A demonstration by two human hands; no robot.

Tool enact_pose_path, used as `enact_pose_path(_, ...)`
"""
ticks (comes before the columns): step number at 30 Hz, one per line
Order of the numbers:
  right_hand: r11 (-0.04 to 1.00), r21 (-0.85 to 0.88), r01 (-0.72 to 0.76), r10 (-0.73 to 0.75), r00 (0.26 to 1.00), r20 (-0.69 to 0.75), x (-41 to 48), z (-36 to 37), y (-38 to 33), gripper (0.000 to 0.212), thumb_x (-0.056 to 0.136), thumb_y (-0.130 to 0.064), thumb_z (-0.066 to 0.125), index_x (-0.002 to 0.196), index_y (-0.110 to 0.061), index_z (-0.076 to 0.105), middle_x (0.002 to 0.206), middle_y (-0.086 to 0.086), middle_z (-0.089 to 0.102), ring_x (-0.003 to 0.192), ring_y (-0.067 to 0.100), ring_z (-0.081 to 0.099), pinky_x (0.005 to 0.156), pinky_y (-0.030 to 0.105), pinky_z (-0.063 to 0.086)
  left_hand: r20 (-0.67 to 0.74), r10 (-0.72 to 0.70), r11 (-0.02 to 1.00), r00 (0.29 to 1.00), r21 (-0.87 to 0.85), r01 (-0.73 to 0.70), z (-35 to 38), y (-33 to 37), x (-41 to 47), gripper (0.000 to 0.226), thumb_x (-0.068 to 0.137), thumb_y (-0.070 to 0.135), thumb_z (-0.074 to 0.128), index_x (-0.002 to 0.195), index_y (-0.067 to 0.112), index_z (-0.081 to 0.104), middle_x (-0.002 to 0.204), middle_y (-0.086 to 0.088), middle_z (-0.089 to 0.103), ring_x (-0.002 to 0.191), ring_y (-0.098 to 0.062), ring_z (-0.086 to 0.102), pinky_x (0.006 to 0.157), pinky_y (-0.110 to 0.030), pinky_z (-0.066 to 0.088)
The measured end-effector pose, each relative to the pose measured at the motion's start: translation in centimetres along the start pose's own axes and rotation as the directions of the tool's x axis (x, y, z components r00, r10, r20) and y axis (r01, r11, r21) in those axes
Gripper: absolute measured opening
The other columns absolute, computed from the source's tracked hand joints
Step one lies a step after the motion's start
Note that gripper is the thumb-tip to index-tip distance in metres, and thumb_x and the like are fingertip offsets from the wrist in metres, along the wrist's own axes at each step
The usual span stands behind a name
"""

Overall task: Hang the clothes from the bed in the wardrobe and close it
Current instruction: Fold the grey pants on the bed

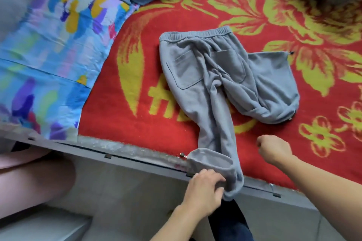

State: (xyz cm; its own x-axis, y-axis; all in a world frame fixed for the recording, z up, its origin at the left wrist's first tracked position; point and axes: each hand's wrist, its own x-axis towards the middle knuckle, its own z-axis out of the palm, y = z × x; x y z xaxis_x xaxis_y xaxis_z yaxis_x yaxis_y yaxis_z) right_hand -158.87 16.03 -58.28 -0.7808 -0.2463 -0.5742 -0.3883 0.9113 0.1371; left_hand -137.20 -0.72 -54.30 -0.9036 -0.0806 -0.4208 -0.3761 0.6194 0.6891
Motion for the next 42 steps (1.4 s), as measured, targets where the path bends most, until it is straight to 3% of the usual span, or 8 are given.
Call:
enact_pose_path(5,0.985,0.153,-0.080,0.086,0.996,-0.033,-2.5,-0.2,0.8,0.016,0.086,-0.027,0.052,0.092,-0.028,0.067,0.104,0.002,0.069,0.097,0.027,0.063,0.071,0.030,0.042,-0.065,-0.126,0.991,0.990,0.029,0.128,-3.2,-3.3,0.2,0.023,0.090,0.026,0.053,0.110,0.023,0.064,0.108,0.005,0.065,0.105,-0.016,0.057,0.088,-0.032,0.046)
enact_pose_path(11,0.900,0.372,0.227,-0.099,0.938,-0.333,1.3,-1.9,-7.4,0.021,0.090,-0.031,0.054,0.105,-0.022,0.066,0.105,0.000,0.060,0.103,0.024,0.057,0.073,0.035,0.046,-0.192,-0.416,0.907,0.889,-0.011,0.422,-9.5,-8.7,6.5,0.023,0.089,0.027,0.060,0.108,0.016,0.067,0.098,-0.002,0.070,0.098,-0.021,0.062,0.084,-0.031,0.048)
enact_pose_path(18,0.812,0.387,0.437,-0.130,0.782,-0.610,14.5,-8.7,-13.1,0.039,0.081,-0.026,0.064,0.119,-0.014,0.062,0.130,0.010,0.054,0.121,0.031,0.049,0.091,0.046,0.048,-0.299,-0.653,0.749,0.695,-0.388,0.537,-16.4,-13.0,21.5,0.042,0.078,0.038,0.070,0.109,0.009,0.063,0.096,-0.019,0.069,0.094,-0.039,0.066,0.085,-0.047,0.052)
enact_pose_path(24,0.766,0.598,0.237,0.124,0.858,-0.499,26.5,-15.6,-6.8,0.044,0.097,-0.027,0.047,0.137,-0.008,0.045,0.135,0.014,0.050,0.123,0.033,0.046,0.098,0.041,0.036,-0.432,-0.669,0.735,0.605,-0.502,0.456,-21.3,-12.9,33.1,0.057,0.075,0.045,0.064,0.120,0.012,0.057,0.116,-0.008,0.064,0.103,-0.031,0.061,0.094,-0.045,0.049)
enact_pose_path(27,0.717,0.690,0.100,0.211,0.912,-0.351,30.4,-17.8,-6.3,0.055,0.097,-0.033,0.048,0.143,-0.007,0.035,0.141,0.017,0.046,0.128,0.034,0.044,0.102,0.041,0.036,-0.435,-0.760,0.631,0.484,-0.674,0.385,-22.9,-13.4,36.9,0.054,0.082,0.044,0.062,0.118,0.005,0.056,0.117,-0.006,0.061,0.104,-0.027,0.059,0.095,-0.040,0.049)
enact_pose_path(31,0.681,0.716,-0.156,0.267,0.963,-0.044,33.3,-18.2,-7.6,0.041,0.089,-0.038,0.063,0.115,-0.006,0.062,0.116,0.013,0.065,0.107,0.034,0.060,0.083,0.036,0.048,-0.313,-0.801,0.459,0.511,-0.868,0.188,-24.3,-13.7,39.2,0.017,0.084,0.020,0.070,0.089,0.006,0.062,0.088,-0.003,0.065,0.068,-0.012,0.064,0.064,-0.029,0.054)
enact_pose_path(35,0.740,0.667,-0.083,0.327,0.912,-0.248,33.7,-21.7,-9.7,0.020,0.091,-0.030,0.055,0.098,-0.018,0.070,0.102,0.012,0.069,0.101,0.034,0.063,0.078,0.034,0.045,-0.585,-0.633,0.727,0.507,-0.674,0.131,-29.0,-14.5,39.6,0.024,0.083,0.014,0.065,0.063,0.013,0.051,0.061,0.009,0.053,0.057,-0.006,0.048,0.056,-0.022,0.041)
enact_pose_path(42,0.635,0.772,0.041,0.372,0.859,-0.352,38.1,-32.1,-12.9,0.027,0.089,-0.023,0.056,0.115,-0.022,0.065,0.118,0.005,0.066,0.111,0.024,0.060,0.089,0.026,0.043,-0.698,-0.547,0.834,0.462,-0.503,0.228,-38.7,-18.2,42.7,0.020,0.078,0.033,0.060,0.078,0.012,0.059,0.081,-0.009,0.061,0.077,-0.023,0.057,0.077,-0.042,0.050)
